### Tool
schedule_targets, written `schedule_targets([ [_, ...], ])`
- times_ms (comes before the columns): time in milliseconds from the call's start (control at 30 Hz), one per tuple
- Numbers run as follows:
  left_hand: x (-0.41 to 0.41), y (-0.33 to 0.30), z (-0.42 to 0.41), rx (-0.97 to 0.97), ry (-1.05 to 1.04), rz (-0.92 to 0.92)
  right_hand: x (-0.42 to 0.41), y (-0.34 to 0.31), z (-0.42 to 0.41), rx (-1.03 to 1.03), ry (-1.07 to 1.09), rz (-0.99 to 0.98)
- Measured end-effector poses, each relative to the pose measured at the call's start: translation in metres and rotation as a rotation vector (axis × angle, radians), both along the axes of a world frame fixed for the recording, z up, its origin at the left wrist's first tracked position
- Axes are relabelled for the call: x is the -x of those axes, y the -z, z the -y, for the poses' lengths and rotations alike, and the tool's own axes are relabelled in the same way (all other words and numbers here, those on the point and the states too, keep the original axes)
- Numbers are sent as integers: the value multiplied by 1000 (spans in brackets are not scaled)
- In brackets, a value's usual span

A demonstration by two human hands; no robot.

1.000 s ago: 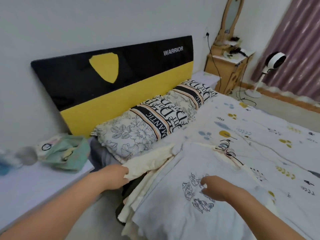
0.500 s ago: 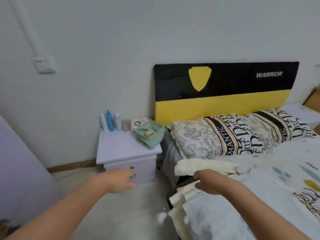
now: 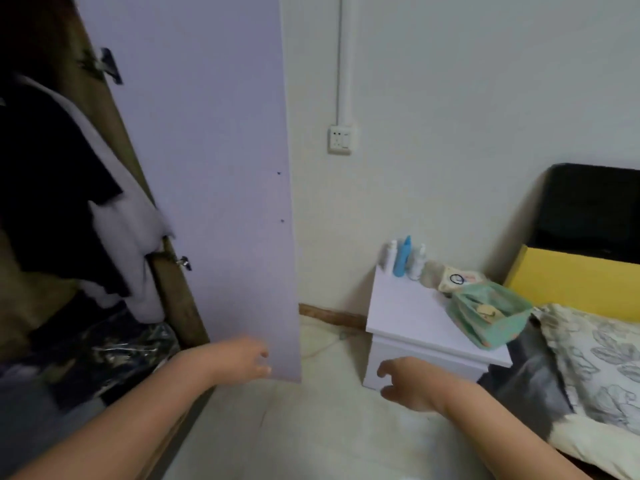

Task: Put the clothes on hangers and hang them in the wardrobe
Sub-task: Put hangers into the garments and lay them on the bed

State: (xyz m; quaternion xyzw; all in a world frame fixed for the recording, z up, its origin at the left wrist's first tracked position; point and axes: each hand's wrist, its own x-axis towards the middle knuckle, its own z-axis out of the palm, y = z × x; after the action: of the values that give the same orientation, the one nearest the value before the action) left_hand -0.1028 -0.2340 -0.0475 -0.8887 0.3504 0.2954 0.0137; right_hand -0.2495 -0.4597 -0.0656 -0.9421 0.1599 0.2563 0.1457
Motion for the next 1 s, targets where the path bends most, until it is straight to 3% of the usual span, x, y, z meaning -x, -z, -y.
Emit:
schedule_targets([
  [367,-89,-11,-131,14,-443,17,-193,-18,-74,-8,-392,17],
  [700,-161,-46,-188,266,-834,139,-344,-86,-153,-29,-649,304],
  [833,-201,-55,-210,355,-881,216,-388,-117,-191,-103,-668,458],
  [1000,-266,-65,-237,493,-862,331,-449,-145,-238,-340,-565,684],
])
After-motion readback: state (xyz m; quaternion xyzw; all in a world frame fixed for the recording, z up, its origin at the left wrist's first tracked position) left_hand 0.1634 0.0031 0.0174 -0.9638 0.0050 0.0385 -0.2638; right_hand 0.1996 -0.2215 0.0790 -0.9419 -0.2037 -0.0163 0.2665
